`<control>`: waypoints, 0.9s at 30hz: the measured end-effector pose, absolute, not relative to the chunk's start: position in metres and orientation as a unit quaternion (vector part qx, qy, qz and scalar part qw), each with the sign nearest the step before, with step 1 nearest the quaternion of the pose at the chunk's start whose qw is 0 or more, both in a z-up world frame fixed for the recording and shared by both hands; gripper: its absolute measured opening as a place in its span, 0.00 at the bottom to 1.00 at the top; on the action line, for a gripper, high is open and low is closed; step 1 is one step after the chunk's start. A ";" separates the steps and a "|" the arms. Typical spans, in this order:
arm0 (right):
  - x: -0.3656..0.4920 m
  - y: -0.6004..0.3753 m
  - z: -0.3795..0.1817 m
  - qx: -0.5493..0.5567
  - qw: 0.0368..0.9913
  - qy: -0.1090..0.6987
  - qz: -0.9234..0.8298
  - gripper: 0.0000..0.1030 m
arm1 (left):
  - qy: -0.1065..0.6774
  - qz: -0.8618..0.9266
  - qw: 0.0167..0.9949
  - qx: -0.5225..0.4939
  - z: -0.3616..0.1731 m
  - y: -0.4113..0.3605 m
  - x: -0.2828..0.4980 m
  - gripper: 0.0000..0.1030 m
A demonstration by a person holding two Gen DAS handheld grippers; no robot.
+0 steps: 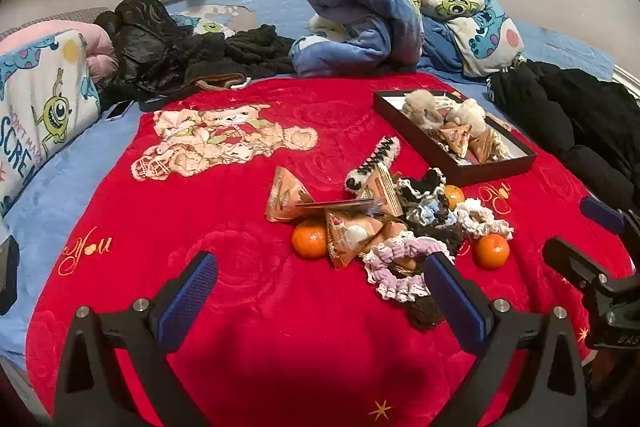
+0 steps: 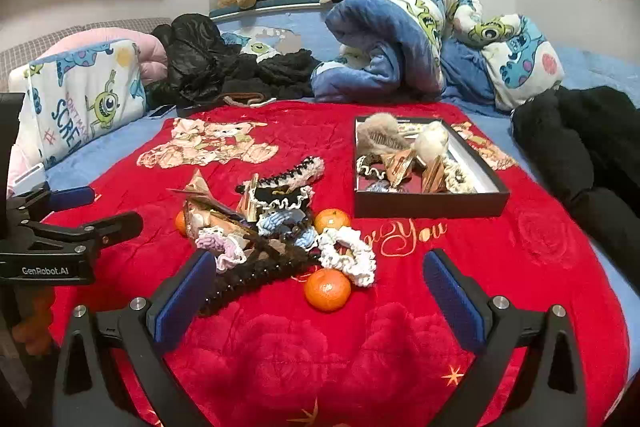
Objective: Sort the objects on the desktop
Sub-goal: 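Move both tools toward the heap of scrunchies and tangerines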
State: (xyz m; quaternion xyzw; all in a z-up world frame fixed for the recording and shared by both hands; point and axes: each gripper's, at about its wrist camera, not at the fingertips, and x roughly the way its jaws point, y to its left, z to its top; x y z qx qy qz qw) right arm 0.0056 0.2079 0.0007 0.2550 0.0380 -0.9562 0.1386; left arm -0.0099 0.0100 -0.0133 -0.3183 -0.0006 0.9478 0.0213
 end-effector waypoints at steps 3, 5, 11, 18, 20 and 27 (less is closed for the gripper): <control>0.002 0.212 0.001 0.263 0.144 0.023 -0.954 1.00 | 0.001 0.947 0.023 -0.320 -0.015 0.011 -0.011 1.00; 0.000 0.215 0.000 0.269 0.149 0.010 -0.951 1.00 | 0.002 0.947 0.023 -0.321 -0.017 0.011 -0.012 1.00; -0.004 0.218 -0.002 0.277 0.149 -0.004 -0.949 1.00 | -0.001 0.944 0.029 -0.329 -0.023 0.012 -0.016 1.00; -0.008 0.212 -0.008 0.292 0.161 -0.001 -0.943 1.00 | -0.005 0.937 0.029 -0.347 -0.034 0.013 -0.025 1.00; -0.011 0.209 -0.011 0.301 0.173 -0.010 -0.938 1.00 | -0.002 0.935 0.025 -0.354 -0.040 0.014 -0.029 1.00; -0.022 0.205 -0.020 0.317 0.171 -0.018 -0.933 1.00 | -0.003 0.924 0.019 -0.382 -0.059 0.015 -0.045 1.00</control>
